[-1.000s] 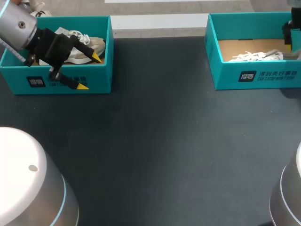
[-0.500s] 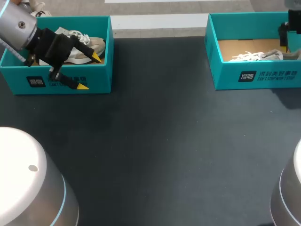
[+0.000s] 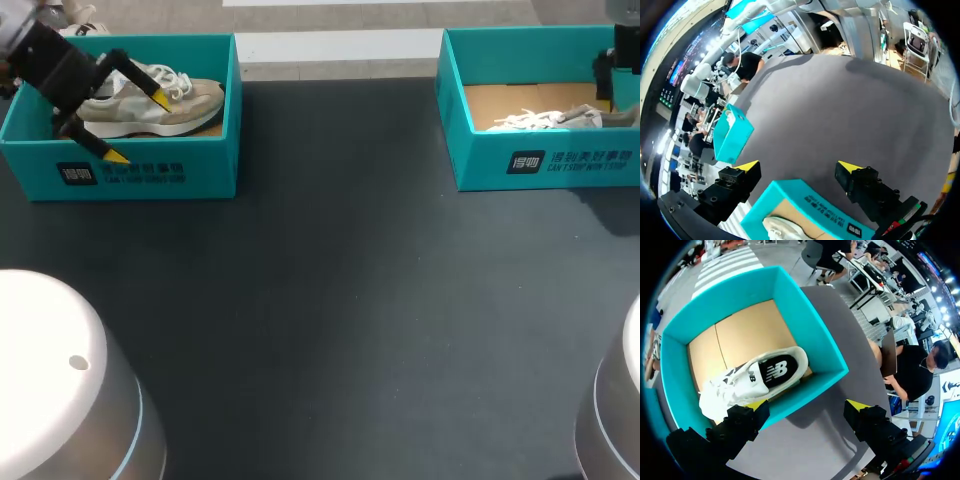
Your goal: Take the shoe out of the shoebox, open the shoe tongue, remove and reinsert the insole, then place the shoe into the shoebox
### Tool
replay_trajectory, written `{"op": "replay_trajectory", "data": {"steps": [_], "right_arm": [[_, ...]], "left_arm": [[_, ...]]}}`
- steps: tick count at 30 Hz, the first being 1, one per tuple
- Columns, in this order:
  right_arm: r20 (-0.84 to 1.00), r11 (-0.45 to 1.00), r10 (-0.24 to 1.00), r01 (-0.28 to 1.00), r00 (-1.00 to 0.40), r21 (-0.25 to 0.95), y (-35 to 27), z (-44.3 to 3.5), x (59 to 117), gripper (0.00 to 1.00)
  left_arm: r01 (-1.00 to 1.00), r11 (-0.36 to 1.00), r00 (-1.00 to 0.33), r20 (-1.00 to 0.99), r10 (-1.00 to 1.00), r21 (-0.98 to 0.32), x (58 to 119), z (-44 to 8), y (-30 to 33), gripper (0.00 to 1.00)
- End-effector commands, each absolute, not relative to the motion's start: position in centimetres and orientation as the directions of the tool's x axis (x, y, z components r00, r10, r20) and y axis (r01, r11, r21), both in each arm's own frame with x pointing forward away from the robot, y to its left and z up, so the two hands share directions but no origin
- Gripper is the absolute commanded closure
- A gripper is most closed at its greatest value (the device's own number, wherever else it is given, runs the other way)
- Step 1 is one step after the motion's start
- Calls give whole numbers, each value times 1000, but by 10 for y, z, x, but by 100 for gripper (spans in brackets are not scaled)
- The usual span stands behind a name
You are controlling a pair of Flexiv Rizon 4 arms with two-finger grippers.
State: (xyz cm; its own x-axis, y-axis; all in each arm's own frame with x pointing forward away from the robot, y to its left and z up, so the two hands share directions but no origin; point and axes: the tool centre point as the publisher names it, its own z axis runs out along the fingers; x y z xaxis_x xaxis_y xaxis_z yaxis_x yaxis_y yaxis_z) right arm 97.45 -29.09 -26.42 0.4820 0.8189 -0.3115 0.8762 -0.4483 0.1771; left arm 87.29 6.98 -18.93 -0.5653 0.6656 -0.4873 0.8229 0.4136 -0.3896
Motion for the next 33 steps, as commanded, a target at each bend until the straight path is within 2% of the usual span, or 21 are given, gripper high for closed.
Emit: {"op": "replay_trajectory", "data": {"steps": [1,11,12,13,14,15,18,22,29,33], "right_arm": [[-309,-449,819,875,483,179,-291,-265,974,0],[-309,-449,819,875,483,179,-291,-265,974,0],[-309,-449,819,875,483,179,-291,-265,974,0],[-309,-449,819,875,483,179,-291,-265,974,0],[-309,-449,819,875,483,179,-291,-265,974,0],[-309,-449,819,875,483,179,-291,-265,974,0],[-309,-449,819,875,483,179,-291,-265,974,0],[-309,-449,819,875,483,179,-291,-265,974,0],[-309,-449,819,875,483,179,-291,-265,974,0],[-309,-449,819,875,483,179,-291,-265,974,0]], "left_arm": [[978,178,-200,-240,950,-110,886,-184,71,0],[978,178,-200,-240,950,-110,886,-184,71,0],[989,129,-143,-247,958,-74,889,-186,74,0],[993,32,-53,-198,979,-111,895,-188,81,0],[1000,-27,24,-167,986,-13,900,-193,86,0],[996,-82,85,-143,986,25,905,-195,92,0],[981,-189,192,-115,975,40,928,-197,108,0],[974,-211,213,-16,977,79,956,-206,124,0],[972,-213,212,14,977,102,998,-210,146,0],[972,-213,212,14,977,102,998,-210,146,0]]}}
